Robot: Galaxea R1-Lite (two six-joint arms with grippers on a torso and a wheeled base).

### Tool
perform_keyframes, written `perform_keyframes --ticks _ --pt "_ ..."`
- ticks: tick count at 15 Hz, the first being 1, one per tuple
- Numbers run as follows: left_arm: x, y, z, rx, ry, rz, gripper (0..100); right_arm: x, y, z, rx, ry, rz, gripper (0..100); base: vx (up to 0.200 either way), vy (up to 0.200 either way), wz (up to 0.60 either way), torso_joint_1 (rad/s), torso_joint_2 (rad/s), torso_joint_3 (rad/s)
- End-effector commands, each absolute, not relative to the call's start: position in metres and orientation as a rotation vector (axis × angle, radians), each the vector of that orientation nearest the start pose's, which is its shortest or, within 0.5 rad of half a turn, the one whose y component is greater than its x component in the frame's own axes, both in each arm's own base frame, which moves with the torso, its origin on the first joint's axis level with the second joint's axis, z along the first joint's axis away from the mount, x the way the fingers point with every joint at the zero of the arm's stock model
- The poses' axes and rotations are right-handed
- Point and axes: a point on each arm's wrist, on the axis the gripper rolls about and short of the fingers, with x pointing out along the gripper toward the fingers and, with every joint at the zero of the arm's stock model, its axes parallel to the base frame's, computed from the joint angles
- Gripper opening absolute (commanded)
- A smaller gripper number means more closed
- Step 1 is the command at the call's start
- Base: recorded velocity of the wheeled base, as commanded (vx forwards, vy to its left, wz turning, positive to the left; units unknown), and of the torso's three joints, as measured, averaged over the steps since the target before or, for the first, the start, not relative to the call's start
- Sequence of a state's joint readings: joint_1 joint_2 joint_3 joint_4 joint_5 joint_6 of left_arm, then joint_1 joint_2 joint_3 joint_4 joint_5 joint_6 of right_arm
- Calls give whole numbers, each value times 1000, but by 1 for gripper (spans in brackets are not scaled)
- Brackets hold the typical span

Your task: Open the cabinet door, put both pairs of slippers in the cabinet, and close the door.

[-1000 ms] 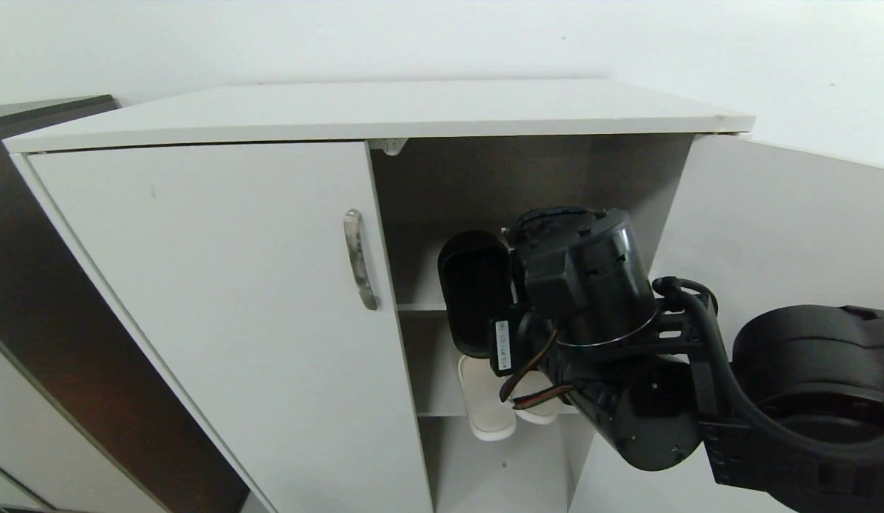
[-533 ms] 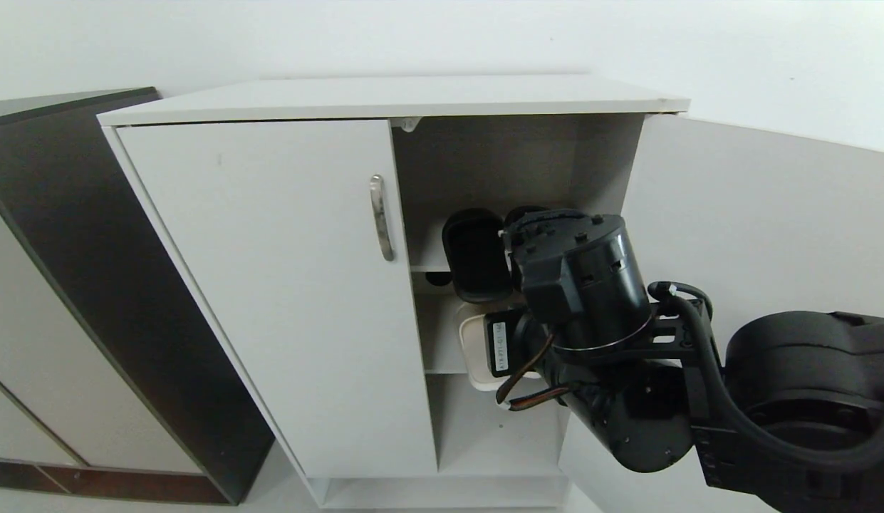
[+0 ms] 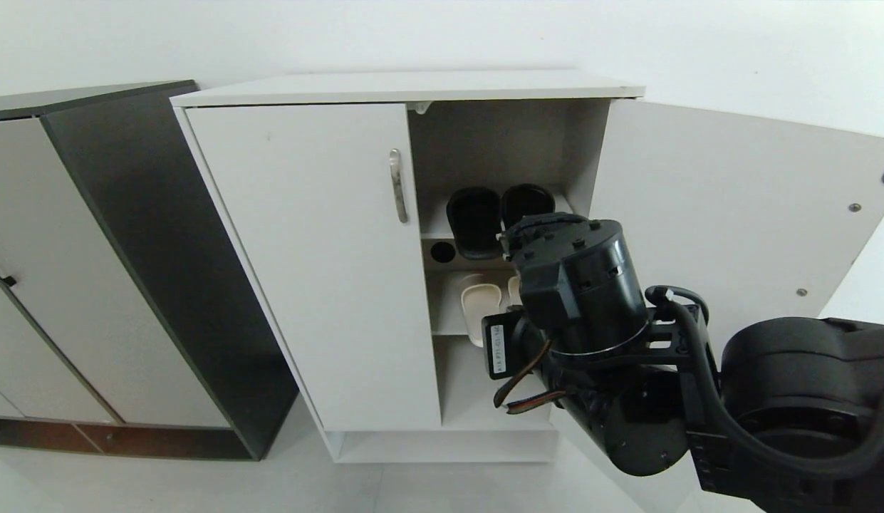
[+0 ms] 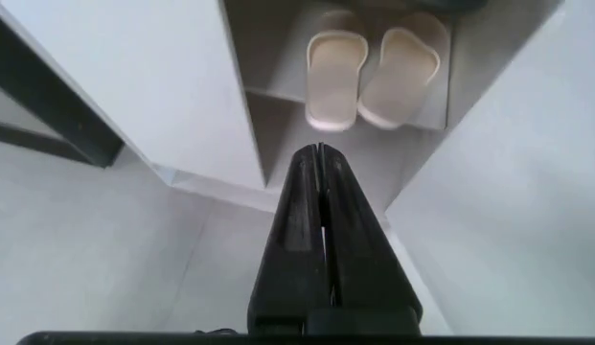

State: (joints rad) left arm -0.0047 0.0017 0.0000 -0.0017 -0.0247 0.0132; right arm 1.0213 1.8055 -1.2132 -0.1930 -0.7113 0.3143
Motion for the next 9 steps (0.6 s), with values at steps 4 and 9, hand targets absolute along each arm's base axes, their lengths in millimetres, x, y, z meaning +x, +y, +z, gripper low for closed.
perform_keyframes --ticks 4,9 --pt "-23 0 76 14 0 -29 0 197 289 211 -17 299 261 0 0 0 0 0 0 0" --pt "-23 0 76 14 0 -29 0 200 289 208 -17 283 259 0 0 0 0 0 0 0"
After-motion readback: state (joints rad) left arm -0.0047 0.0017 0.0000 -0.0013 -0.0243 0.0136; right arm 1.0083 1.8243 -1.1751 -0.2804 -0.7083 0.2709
